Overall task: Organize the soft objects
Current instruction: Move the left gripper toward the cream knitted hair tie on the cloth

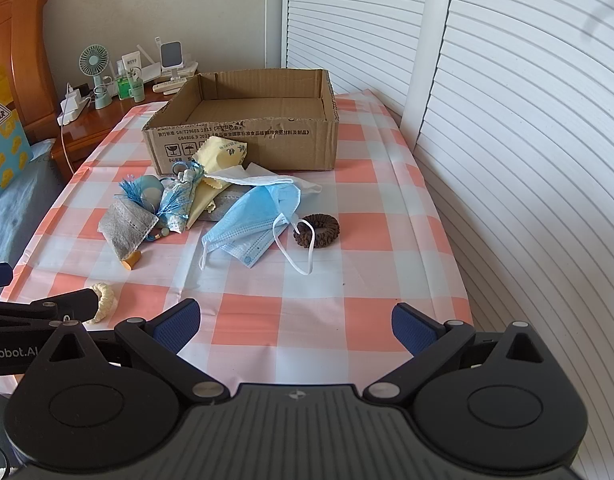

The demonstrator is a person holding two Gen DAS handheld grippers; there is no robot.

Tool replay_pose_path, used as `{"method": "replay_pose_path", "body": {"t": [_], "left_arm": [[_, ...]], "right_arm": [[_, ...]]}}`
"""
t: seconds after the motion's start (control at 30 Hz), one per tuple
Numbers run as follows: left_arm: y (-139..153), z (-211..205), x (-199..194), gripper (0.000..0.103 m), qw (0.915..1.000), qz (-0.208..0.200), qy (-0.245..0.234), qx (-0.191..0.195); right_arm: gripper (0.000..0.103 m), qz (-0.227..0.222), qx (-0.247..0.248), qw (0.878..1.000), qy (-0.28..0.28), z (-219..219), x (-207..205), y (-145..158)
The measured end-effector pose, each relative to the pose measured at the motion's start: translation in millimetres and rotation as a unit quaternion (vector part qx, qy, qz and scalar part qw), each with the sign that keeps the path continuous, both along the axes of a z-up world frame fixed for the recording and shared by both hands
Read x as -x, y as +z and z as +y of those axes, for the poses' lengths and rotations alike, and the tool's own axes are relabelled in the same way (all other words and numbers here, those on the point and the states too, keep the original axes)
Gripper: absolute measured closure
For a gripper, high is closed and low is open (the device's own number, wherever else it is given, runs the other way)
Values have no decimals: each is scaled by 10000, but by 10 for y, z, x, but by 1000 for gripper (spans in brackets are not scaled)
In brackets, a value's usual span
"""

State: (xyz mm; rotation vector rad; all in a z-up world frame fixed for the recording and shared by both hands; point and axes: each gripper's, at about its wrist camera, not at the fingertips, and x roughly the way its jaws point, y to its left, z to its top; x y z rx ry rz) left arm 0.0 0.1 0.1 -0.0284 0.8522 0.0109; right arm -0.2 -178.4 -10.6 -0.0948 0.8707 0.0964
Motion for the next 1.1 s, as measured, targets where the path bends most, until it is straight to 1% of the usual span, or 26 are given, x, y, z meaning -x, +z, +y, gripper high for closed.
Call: {"method": "replay_pose_path", "body": {"t": [1.1], "left_arm": [[7, 3, 2, 1, 10000, -27, 13, -18]], "right_arm": [[0, -7, 4, 10000, 4, 5, 10, 12]]}}
